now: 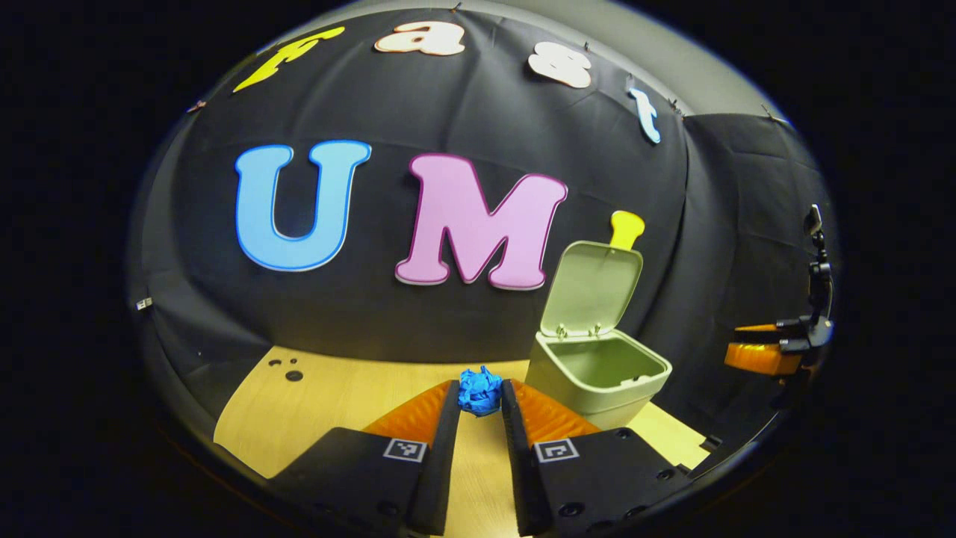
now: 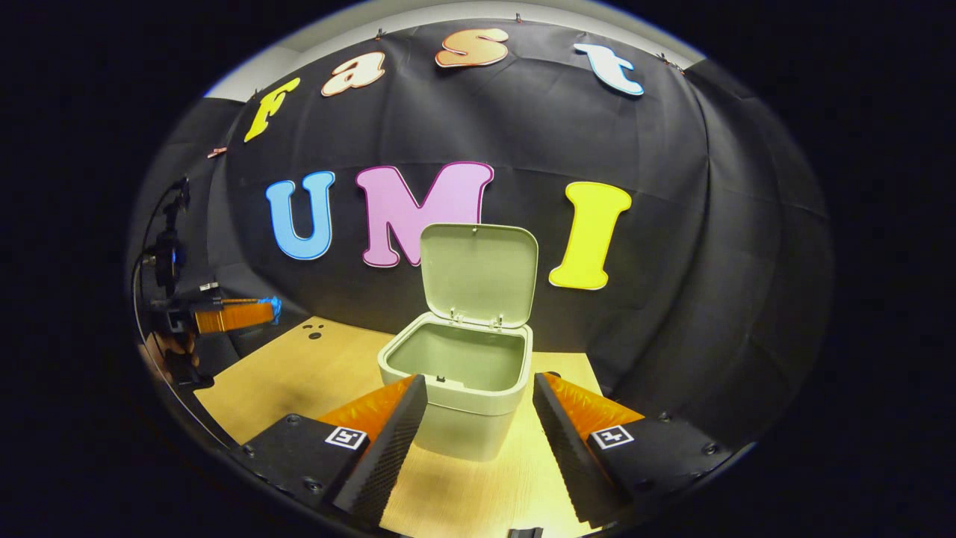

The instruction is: Press the lid of the desktop garbage bin to open it, pick up the crumpled paper on the desktop and throw it into the bin, then pick up the pop can on the desktop and drop it into the bin, and finally close the garbage bin lid.

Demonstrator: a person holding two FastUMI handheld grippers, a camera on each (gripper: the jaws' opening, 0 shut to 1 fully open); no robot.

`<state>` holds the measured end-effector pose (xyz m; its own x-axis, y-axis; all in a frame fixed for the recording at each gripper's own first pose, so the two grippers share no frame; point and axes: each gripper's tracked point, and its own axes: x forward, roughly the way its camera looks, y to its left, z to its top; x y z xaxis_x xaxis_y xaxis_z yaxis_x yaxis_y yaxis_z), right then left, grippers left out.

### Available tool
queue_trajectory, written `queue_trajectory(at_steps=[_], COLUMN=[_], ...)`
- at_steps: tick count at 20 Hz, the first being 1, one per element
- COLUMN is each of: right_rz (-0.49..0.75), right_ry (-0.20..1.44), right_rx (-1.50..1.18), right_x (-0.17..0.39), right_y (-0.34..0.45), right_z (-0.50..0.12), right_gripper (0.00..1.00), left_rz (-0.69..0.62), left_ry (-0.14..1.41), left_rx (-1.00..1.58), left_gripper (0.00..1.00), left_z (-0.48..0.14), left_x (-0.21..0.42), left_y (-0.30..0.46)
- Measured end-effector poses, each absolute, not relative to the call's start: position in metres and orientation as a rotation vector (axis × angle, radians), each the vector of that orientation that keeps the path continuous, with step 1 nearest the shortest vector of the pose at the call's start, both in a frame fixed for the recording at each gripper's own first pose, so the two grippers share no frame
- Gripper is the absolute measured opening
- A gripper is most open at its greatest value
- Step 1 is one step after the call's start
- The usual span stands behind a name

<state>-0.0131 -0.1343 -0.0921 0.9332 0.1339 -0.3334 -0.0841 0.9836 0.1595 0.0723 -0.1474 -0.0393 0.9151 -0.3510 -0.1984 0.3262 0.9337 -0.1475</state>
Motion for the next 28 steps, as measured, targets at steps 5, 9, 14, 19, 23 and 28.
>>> queue_trajectory(at_steps=[5, 9, 14, 19, 23, 28], right_rz=[0.109, 0.111, 0.104, 0.104, 0.086, 0.040], right_ry=[0.366, 0.382, 0.404, 0.427, 0.436, 0.443], right_rx=[0.149, 0.159, 0.169, 0.211, 0.212, 0.214], right_x=[-0.022, -0.032, -0.044, -0.056, -0.064, -0.075], right_y=[-0.131, -0.123, -0.116, -0.105, -0.105, -0.114], right_z=[-0.098, -0.105, -0.112, -0.119, -0.124, -0.129], right_gripper=[0.93, 0.93, 0.93, 0.93, 0.94, 0.94], left_rz=[-0.421, -0.516, -0.608, -0.676, -0.722, -0.753], left_ry=[0.131, 0.081, 0.075, 0.112, 0.159, 0.222], left_rx=[-0.121, -0.087, -0.084, -0.062, -0.029, 0.027], left_gripper=[0.38, 0.38, 0.38, 0.40, 0.38, 0.39], left_z=[-0.002, 0.011, 0.008, -0.016, -0.039, -0.071], left_x=[0.087, 0.097, 0.110, 0.127, 0.137, 0.145], left_y=[-0.178, -0.215, -0.261, -0.302, -0.328, -0.348])
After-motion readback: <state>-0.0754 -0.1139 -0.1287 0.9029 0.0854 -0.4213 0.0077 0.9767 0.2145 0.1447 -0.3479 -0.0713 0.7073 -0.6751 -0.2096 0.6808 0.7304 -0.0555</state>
